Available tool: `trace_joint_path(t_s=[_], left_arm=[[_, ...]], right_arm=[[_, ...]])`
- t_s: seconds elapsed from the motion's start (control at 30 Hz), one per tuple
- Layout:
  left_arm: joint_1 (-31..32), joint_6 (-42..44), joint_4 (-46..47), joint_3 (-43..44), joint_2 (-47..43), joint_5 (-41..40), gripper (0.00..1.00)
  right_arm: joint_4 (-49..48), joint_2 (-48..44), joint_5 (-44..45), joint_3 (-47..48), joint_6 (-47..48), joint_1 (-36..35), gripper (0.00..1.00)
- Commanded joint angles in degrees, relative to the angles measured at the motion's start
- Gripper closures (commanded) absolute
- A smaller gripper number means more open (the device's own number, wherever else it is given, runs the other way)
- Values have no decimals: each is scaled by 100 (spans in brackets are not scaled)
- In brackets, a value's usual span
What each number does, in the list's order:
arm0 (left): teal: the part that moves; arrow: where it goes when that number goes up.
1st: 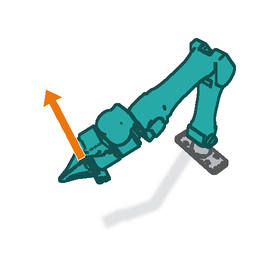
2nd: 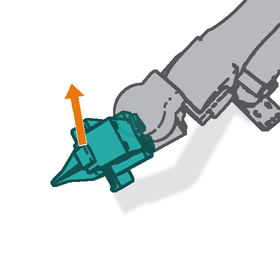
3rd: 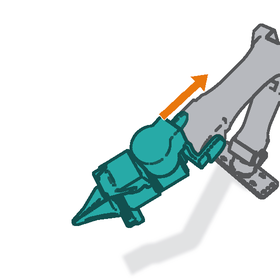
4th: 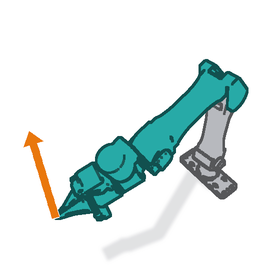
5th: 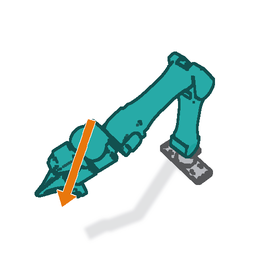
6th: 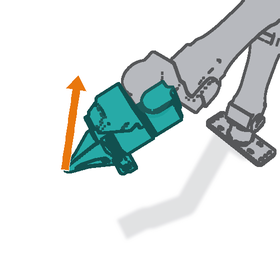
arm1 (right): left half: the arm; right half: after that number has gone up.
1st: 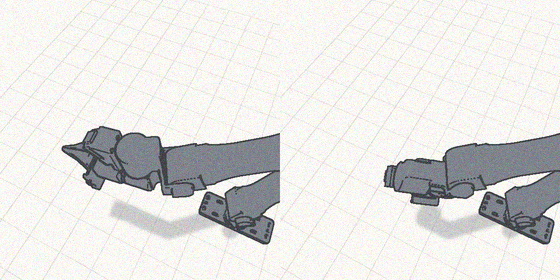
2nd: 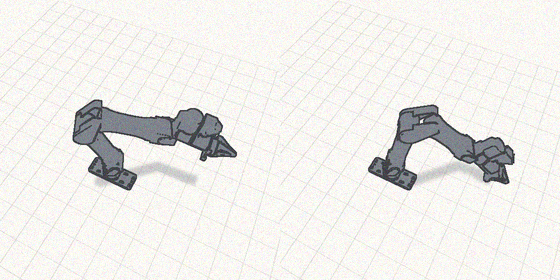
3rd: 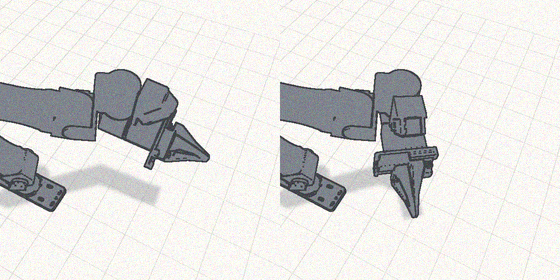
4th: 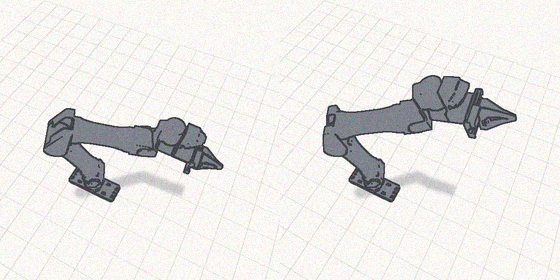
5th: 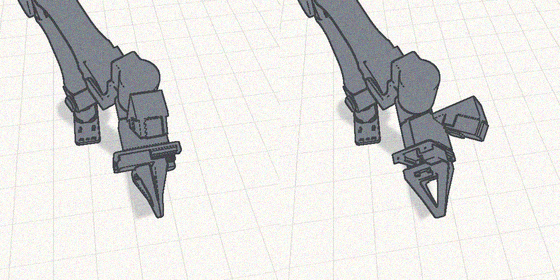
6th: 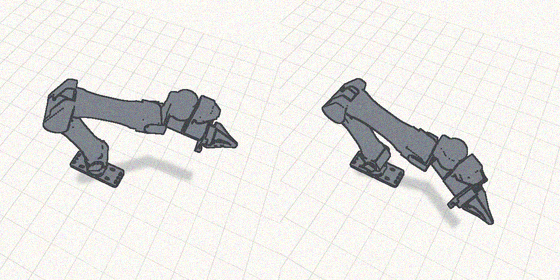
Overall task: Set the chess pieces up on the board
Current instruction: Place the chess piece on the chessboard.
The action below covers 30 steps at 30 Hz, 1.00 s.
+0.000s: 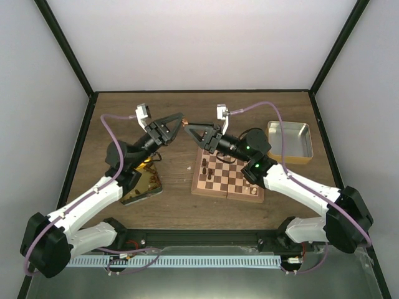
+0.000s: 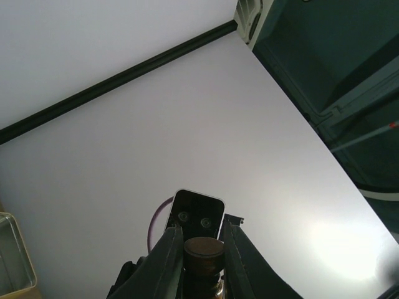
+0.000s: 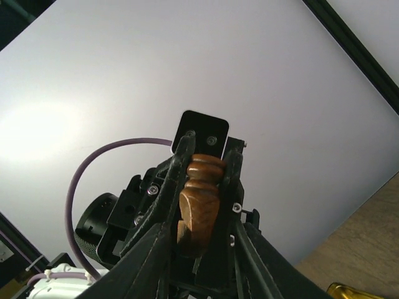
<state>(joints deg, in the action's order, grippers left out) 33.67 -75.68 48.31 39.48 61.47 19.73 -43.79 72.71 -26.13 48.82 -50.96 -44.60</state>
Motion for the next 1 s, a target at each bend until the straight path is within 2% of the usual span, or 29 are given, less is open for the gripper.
trace_joint_path(t_s=[0.0,0.17,0.47,0.7,0.77,0.97], left_arm=[[-1,-11,485,-139,-23,133,89],[-1,-127,882,-283,-13,180,89],[-1,-94,886,-345,5,186,88],[-1,116,602,-347,-1,156,81],[-1,234,405,-345,-40,119,75],[-17,945,-784,-328,-364,-156,35]], right_arm=[[-437,48,2,195,-197,-14,70],[-476,82,-115,241,-205,-14,76],[-410,55,-185,243,-138,-14,95],[65,-133,-83,303,44,-14,98],[332,-208,-17,312,104,-14,98],[1854,-514,248,505,616,3,98]])
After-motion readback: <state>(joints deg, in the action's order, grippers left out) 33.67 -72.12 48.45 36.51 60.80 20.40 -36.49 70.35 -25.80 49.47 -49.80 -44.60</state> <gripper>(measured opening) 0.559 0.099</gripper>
